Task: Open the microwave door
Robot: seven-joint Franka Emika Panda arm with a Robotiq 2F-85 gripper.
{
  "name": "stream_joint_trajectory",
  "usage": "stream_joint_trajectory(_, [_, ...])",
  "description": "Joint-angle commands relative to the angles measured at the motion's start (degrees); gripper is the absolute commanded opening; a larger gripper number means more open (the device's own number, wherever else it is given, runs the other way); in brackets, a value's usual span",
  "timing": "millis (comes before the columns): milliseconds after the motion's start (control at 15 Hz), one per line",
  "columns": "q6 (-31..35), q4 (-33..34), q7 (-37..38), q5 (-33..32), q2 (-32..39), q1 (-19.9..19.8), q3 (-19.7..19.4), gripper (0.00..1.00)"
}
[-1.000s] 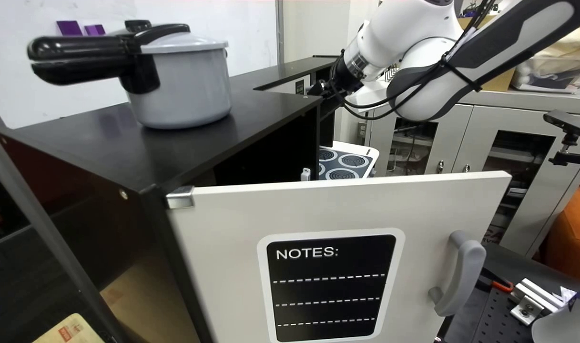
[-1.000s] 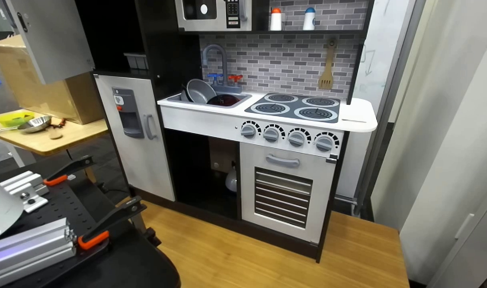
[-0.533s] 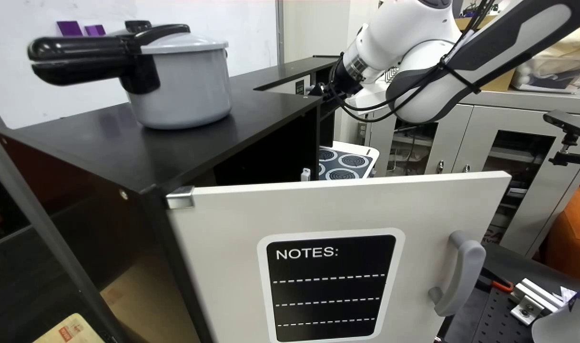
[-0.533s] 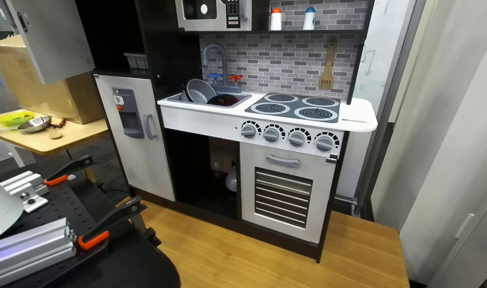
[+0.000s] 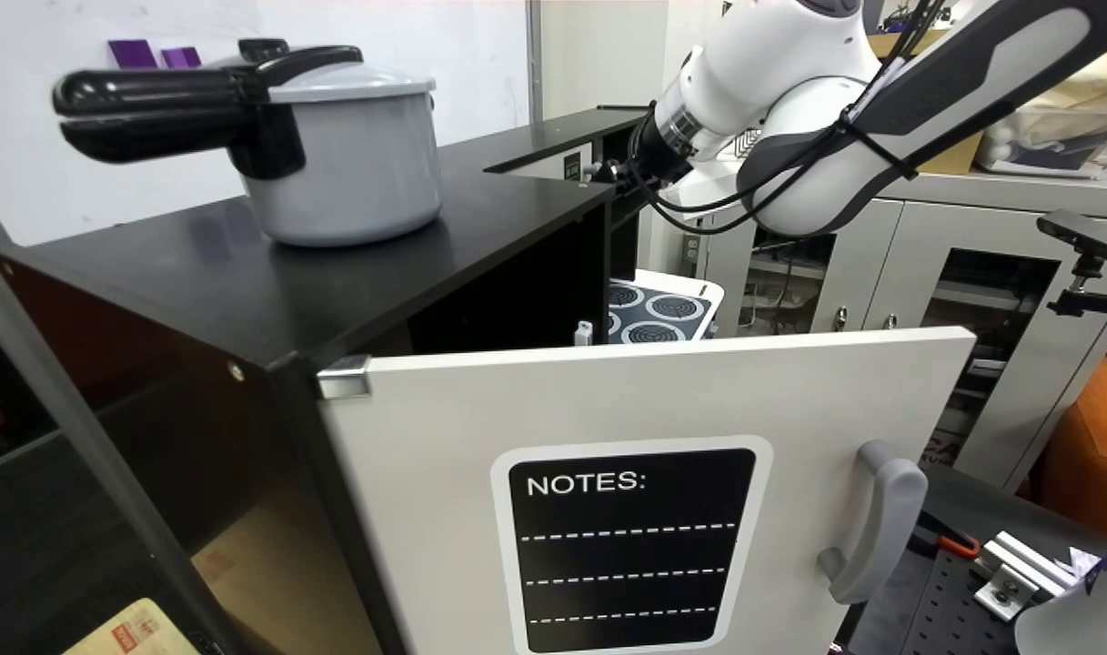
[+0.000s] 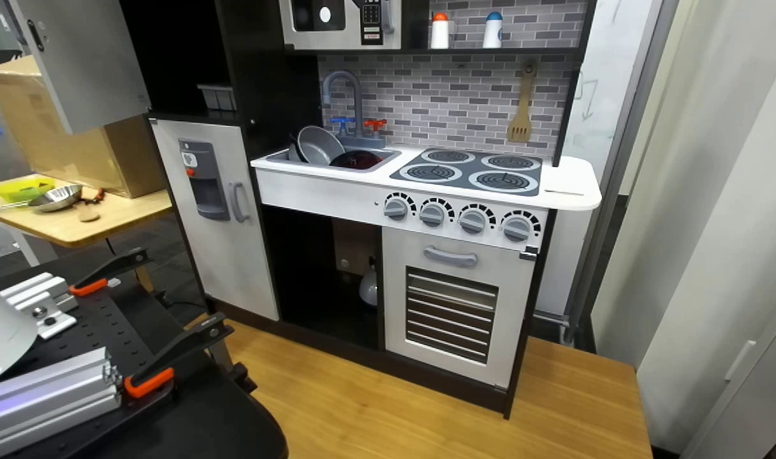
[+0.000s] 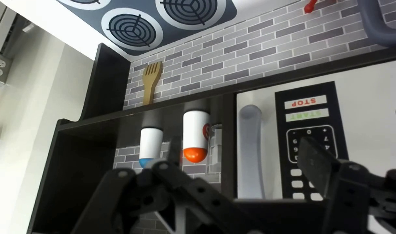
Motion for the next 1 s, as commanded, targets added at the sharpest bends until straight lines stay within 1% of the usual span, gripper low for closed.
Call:
stream_joint_trajectory(0, [-0.63,0.95,0.35,-0.26,0.53,-0.86,0.85,0.59])
stream_joint_trajectory(67, [-0.57,0.97,0.41,-0.34,0.53,-0.99,1.00,0.53])
stream_joint_trajectory(400, [-0.65,1.10,0.22,-0.35,0.62,-0.93,0.96,0.18])
stream_joint_trajectory(467, [-0.64,1.08,0.22,-0.37,0.60,-0.99,0.96,0.14])
stream_joint_trajectory(533, [-0.73,1.09,0.19,-0.39,0.63,-1.03,0.95,0.14])
stream_joint_trajectory(667, [-0.76,1.11,0.22,-0.44,0.67,-1.23,1.00,0.10])
stream_joint_trajectory(800, [-0.82,1.17,0.17,-0.54,0.75,-1.46,1.07,0.13])
stream_joint_trajectory(867, [-0.89,1.22,0.16,-0.61,0.81,-1.60,1.15,0.16])
stream_joint_trajectory(933, [-0.98,1.30,0.08,-0.64,0.95,-1.62,1.17,0.33])
